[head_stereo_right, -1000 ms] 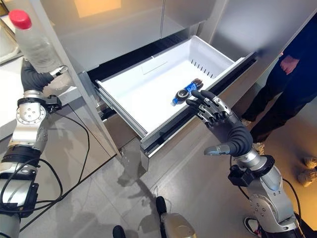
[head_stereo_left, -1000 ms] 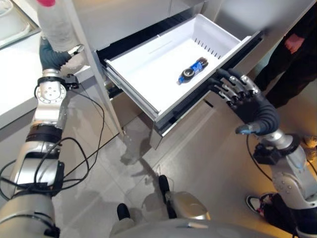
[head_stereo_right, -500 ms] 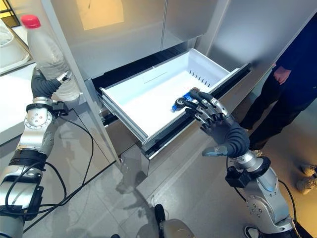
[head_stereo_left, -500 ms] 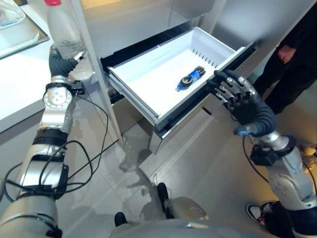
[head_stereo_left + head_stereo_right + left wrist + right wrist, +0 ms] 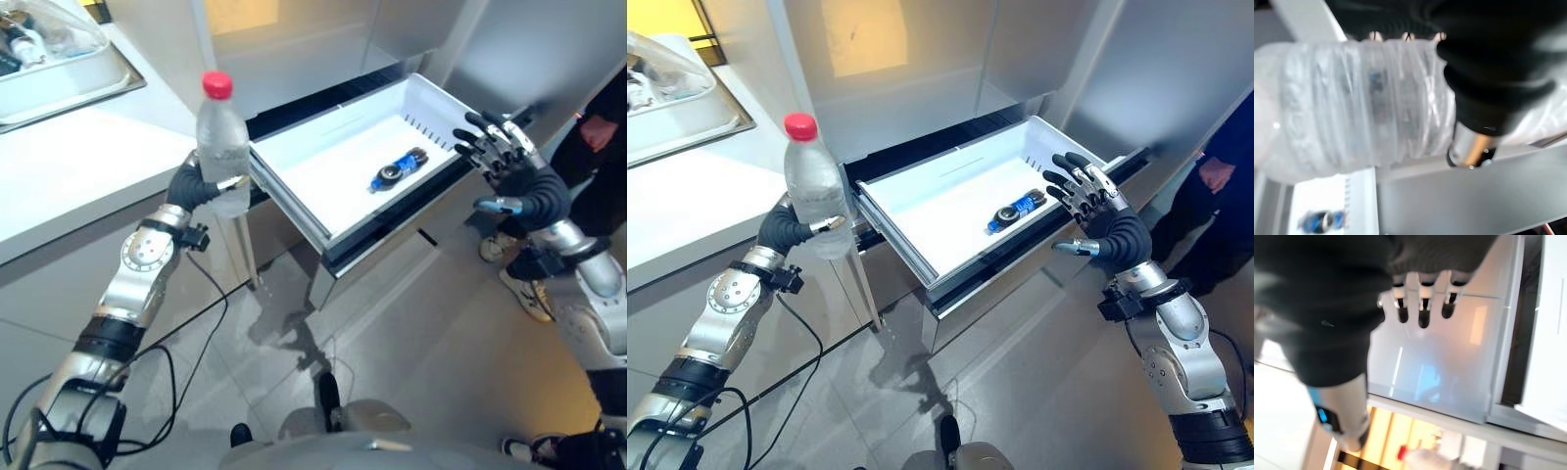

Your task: Take the drinks into the refrigerator

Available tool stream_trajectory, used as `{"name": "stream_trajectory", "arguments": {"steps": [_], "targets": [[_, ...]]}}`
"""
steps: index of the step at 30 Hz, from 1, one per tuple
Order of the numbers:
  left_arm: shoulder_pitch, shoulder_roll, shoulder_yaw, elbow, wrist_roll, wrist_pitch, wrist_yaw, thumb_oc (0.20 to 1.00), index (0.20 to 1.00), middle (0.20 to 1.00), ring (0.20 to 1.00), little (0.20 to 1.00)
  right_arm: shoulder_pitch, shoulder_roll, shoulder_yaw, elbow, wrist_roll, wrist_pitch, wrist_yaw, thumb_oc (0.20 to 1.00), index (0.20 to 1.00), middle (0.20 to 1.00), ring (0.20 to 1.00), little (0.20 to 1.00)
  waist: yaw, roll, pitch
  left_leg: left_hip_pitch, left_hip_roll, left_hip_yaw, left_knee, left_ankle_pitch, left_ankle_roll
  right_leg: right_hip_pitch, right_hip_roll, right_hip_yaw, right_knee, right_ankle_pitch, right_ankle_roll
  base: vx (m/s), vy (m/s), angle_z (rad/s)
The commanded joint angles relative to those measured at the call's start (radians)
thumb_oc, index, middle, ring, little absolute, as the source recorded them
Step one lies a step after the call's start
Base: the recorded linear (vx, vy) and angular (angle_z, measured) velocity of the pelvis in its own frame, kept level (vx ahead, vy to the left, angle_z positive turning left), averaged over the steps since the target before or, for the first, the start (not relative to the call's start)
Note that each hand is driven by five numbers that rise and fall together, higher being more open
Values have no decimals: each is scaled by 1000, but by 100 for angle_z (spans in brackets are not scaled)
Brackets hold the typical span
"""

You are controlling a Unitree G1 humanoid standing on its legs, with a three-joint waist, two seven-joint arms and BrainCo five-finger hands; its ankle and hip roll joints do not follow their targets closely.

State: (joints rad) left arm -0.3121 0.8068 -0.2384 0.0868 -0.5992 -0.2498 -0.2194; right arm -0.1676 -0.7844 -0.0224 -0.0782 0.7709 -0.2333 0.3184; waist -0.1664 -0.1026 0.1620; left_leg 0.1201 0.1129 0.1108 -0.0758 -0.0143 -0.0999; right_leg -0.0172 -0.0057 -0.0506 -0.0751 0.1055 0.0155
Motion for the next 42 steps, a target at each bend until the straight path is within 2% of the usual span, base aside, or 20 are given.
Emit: {"name": "stream_trajectory", "arguments": {"steps": [1, 2, 3, 5, 7, 9, 13, 19, 23, 31, 33, 42], "targets": [[-131, 98, -35, -166, -127, -75, -110, 200, 200, 200, 200, 200, -108, -53, 70, 68, 88, -18, 1, 1000, 1000, 1000, 1000, 1000, 43, 3, -62, 26, -63, -73, 86, -121, 64, 48, -3, -49, 144, -189, 36, -39, 46, 20], [-159, 169, -93, -213, -113, -67, -140, 200, 200, 200, 200, 200, -136, -57, 113, 83, 121, -4, 3, 1000, 1000, 1000, 1000, 1000, 51, 13, -75, 27, -69, -80, 81, -117, 64, 63, -8, -55, 125, -182, 37, -39, 46, 22], [-160, 170, -94, -213, -114, -67, -140, 200, 200, 200, 200, 200, -137, -56, 114, 84, 121, -5, 3, 1000, 1000, 1000, 1000, 1000, 51, 12, -74, 28, -69, -81, 81, -117, 64, 64, -8, -55, 124, -182, 37, -36, 61, 15], [-211, 243, -163, -245, -124, -67, -180, 200, 200, 200, 200, 200, -171, -51, 187, 64, 142, 14, 27, 1000, 1000, 1000, 1000, 1000, 54, 28, -87, 34, -76, -84, 72, -111, 64, 81, -14, -60, 101, -169, 41, -34, 48, 14], [-212, 243, -164, -244, -124, -67, -180, 200, 200, 200, 200, 200, -171, -50, 187, 63, 142, 14, 26, 1000, 1000, 1000, 1000, 1000, 54, 28, -87, 35, -76, -84, 72, -111, 64, 81, -14, -60, 100, -169, 41, -15, 25, 8], [-269, 276, -259, -268, -137, -45, -225, 200, 200, 200, 200, 200, -203, -17, 263, 43, 149, 27, 51, 1000, 1000, 1000, 1000, 1000, 59, 49, -101, 49, -79, -87, 49, -102, 64, 102, -16, -67, 77, -160, 46, -24, 47, 4], [-288, 276, -305, -282, -148, -34, -241, 200, 200, 200, 200, 200, -201, 33, 315, 36, 172, 40, 67, 1000, 1000, 1000, 1000, 1000, 60, 56, -104, 62, -81, -89, 28, -91, 64, 110, -16, -66, 65, -150, 49, -8, 8, 1], [-360, 293, -405, -318, -125, -16, -265, 200, 200, 200, 200, 200, -188, 88, 429, -6, 244, 100, 121, 1000, 1000, 1000, 1000, 1000, 60, 71, -114, 84, -81, -91, 8, -85, 65, 128, -19, -73, 64, -150, 54, 0, 0, 0], [-419, 298, -468, -318, -124, -5, -274, 200, 200, 200, 200, 200, -185, 127, 467, -36, 257, 101, 123, 1000, 1000, 1000, 1000, 1000, 57, 76, -114, 86, -81, -91, 14, -88, 66, 126, -22, -71, 72, -150, 56, 0, 0, 0], [-442, 270, -486, -300, -104, -2, -272, 200, 200, 200, 200, 200, -149, 212, 491, -80, 216, 94, 128, 1000, 1000, 1000, 1000, 1000, 54, 83, -113, 85, -81, -91, 22, -91, 68, 126, -25, -69, 77, -153, 59, 0, 0, 0], [-444, 263, -480, -306, -90, -4, -267, 200, 200, 200, 200, 200, -143, 213, 496, -97, 153, 78, 124, 1000, 1000, 1000, 1000, 1000, 53, 86, -111, 85, -81, -92, 24, -90, 68, 125, -28, -67, 81, -153, 59, 0, 0, 0], [-433, 243, -459, -294, -65, -9, -244, 200, 200, 200, 200, 200, -150, 247, 505, -163, 69, 35, 105, 1000, 1000, 1000, 1000, 1000, 57, 89, -104, 82, -82, -99, 29, -92, 71, 125, -31, -72, 85, -155, 61, 0, 0, 0]]}}
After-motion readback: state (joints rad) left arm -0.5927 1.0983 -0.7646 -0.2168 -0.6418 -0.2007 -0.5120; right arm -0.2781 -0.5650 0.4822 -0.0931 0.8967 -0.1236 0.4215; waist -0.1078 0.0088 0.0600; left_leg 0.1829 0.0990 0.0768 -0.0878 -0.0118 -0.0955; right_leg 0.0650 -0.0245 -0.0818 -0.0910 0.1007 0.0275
